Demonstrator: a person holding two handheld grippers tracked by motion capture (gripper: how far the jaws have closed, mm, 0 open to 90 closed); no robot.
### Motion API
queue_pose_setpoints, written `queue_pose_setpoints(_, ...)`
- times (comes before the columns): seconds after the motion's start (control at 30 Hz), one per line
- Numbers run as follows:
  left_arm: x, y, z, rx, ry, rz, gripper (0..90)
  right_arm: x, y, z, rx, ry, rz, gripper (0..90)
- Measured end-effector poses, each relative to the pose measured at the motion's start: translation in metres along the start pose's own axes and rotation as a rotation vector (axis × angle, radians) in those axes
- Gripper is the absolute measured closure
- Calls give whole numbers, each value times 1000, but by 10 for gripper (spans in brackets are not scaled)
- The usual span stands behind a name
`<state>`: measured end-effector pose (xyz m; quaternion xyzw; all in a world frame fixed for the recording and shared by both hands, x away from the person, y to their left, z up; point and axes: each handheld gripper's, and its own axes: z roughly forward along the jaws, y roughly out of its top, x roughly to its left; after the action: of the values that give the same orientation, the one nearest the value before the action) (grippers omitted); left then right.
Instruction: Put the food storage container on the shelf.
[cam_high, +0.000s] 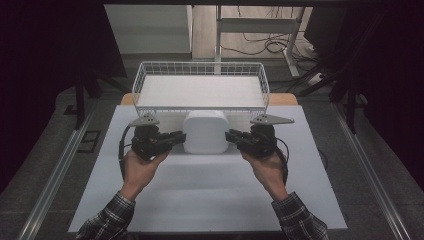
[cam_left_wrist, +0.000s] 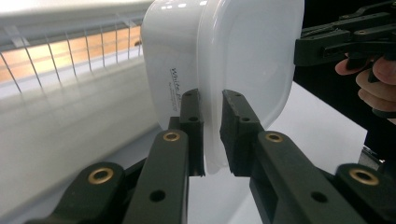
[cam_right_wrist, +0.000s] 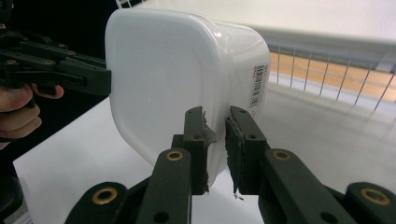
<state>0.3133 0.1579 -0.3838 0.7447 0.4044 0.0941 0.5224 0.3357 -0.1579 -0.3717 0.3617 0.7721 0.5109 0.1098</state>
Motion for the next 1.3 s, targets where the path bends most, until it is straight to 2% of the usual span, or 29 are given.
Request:
queue_pose_setpoints(0.2,1,20,-8,-18,14,21,797,0,21,-1,-26,4,-6,779)
queue_pose_setpoints(0.67,12,66,-18,-50,6,18,794,-1,74,-2,-69,-5,-31,778)
queue_pose_setpoints(1.03,30,89,-8,-41,7,-10,788,-14,96,12,-66,-27,-8,772)
queue_pose_setpoints(1.3,42,96,1,-47,-17,-48,754,-24,104,21,-55,-26,23,760)
